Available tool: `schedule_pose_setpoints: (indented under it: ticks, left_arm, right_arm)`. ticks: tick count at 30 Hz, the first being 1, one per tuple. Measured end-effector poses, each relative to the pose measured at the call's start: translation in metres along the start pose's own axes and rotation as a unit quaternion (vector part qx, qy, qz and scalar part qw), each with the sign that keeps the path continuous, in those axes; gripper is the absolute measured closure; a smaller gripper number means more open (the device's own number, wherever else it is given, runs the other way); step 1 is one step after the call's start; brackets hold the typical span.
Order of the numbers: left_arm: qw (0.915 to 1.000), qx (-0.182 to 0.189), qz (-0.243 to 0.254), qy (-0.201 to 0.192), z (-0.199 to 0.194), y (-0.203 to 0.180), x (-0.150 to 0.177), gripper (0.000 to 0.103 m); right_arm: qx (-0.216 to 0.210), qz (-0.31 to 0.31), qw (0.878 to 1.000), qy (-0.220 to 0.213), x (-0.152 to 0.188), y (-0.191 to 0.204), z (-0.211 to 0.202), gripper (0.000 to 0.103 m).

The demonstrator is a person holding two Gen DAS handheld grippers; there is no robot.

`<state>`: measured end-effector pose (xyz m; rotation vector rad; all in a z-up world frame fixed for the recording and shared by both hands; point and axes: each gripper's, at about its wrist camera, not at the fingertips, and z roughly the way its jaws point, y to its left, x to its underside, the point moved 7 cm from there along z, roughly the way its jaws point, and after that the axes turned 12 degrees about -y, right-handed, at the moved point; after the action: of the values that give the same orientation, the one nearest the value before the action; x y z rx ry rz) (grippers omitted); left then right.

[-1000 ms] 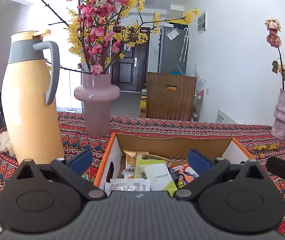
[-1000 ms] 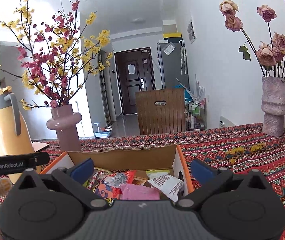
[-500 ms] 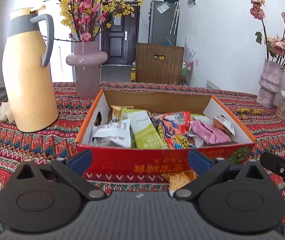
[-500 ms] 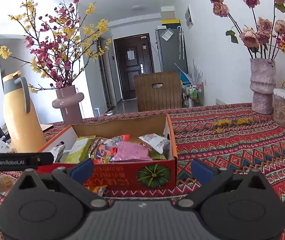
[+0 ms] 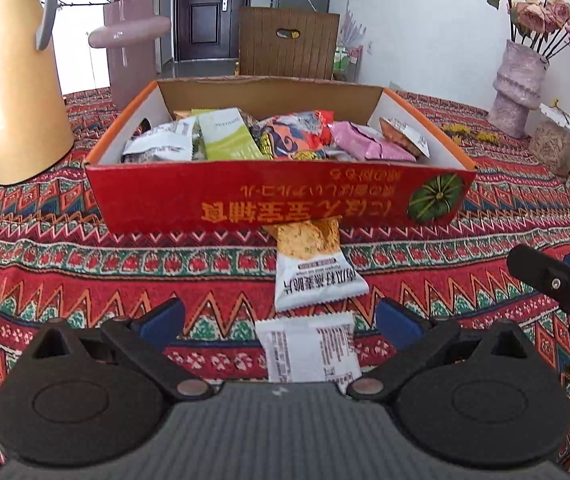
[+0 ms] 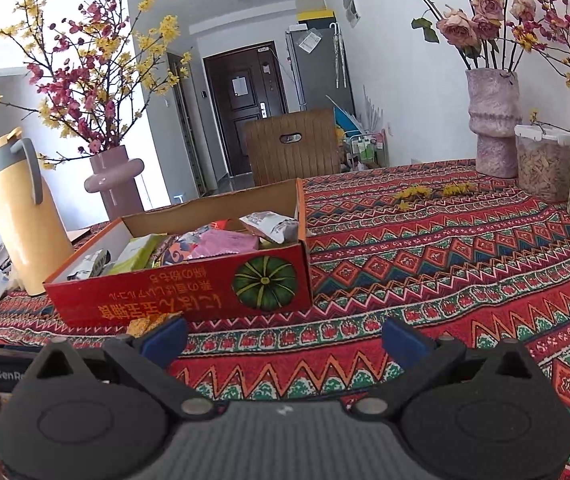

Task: Organize snacks
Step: 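Withdraw both open tools from the box toward the last packets, then grasp the last white printed packet with the left tool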

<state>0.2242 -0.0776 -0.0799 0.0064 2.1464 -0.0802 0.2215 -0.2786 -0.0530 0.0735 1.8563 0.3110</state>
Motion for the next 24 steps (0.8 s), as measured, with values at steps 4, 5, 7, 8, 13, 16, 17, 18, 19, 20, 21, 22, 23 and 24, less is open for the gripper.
schedule_pose_setpoints:
  ticks: [4, 5, 7, 8, 13, 16, 17, 18, 19, 20, 21, 22, 23, 24]
  left_arm:
    - [0.9994, -0.005, 0.006, 0.033, 0.008, -0.007, 0.015, 0.0]
    - [0.9992, -0.007, 0.006, 0.039, 0.01, -0.007, 0.017, 0.0]
    - [0.9987, -0.013, 0.004, 0.049, 0.012, -0.007, 0.021, 0.0]
    - [0.9987, -0.018, 0.007, 0.048, 0.012, -0.007, 0.022, 0.0]
    - [0.9983, -0.032, 0.017, 0.046, 0.012, -0.009, 0.024, 0.0]
    - [0.998, -0.035, 0.015, 0.051, 0.012, -0.009, 0.024, 0.0]
    - [0.9978, -0.036, 0.015, 0.054, 0.012, -0.009, 0.024, 0.0]
    - [0.9976, -0.036, 0.015, 0.057, 0.011, -0.009, 0.024, 0.0]
    - [0.9976, -0.034, 0.016, 0.059, 0.011, -0.01, 0.024, 0.0]
    - [0.9975, -0.03, 0.019, 0.06, 0.01, -0.011, 0.024, 0.0]
    - [0.9975, -0.025, 0.022, 0.061, 0.009, -0.012, 0.025, 0.0]
    - [0.9976, -0.02, 0.026, 0.061, 0.009, -0.013, 0.025, 0.0]
    - [0.9978, -0.019, 0.027, 0.058, 0.008, -0.015, 0.026, 0.0]
    - [0.9979, -0.02, 0.029, 0.054, 0.008, -0.015, 0.026, 0.0]
  right_arm:
    - [0.002, 0.003, 1.0, 0.005, 0.005, -0.004, -0.003, 0.0]
    - [0.002, 0.003, 1.0, 0.006, 0.006, -0.005, -0.003, 0.0]
    - [0.002, 0.004, 1.0, 0.008, 0.007, -0.006, -0.004, 0.0]
    - [0.003, 0.005, 1.0, 0.008, 0.008, -0.007, -0.004, 0.0]
    - [0.003, 0.009, 1.0, 0.009, 0.01, -0.009, -0.006, 0.0]
    - [0.003, 0.01, 1.0, 0.011, 0.011, -0.01, -0.006, 0.0]
    - [0.002, 0.011, 1.0, 0.011, 0.012, -0.01, -0.006, 0.0]
    - [0.002, 0.011, 1.0, 0.012, 0.012, -0.01, -0.006, 0.0]
    - [0.003, 0.011, 1.0, 0.013, 0.013, -0.01, -0.007, 0.0]
    - [0.002, 0.011, 1.0, 0.013, 0.013, -0.01, -0.007, 0.0]
    - [0.002, 0.012, 1.0, 0.014, 0.013, -0.01, -0.007, 0.0]
    - [0.002, 0.012, 1.0, 0.014, 0.014, -0.009, -0.007, 0.0]
    - [0.001, 0.012, 1.0, 0.014, 0.014, -0.009, -0.008, 0.0]
    - [0.001, 0.011, 1.0, 0.015, 0.014, -0.008, -0.008, 0.0]
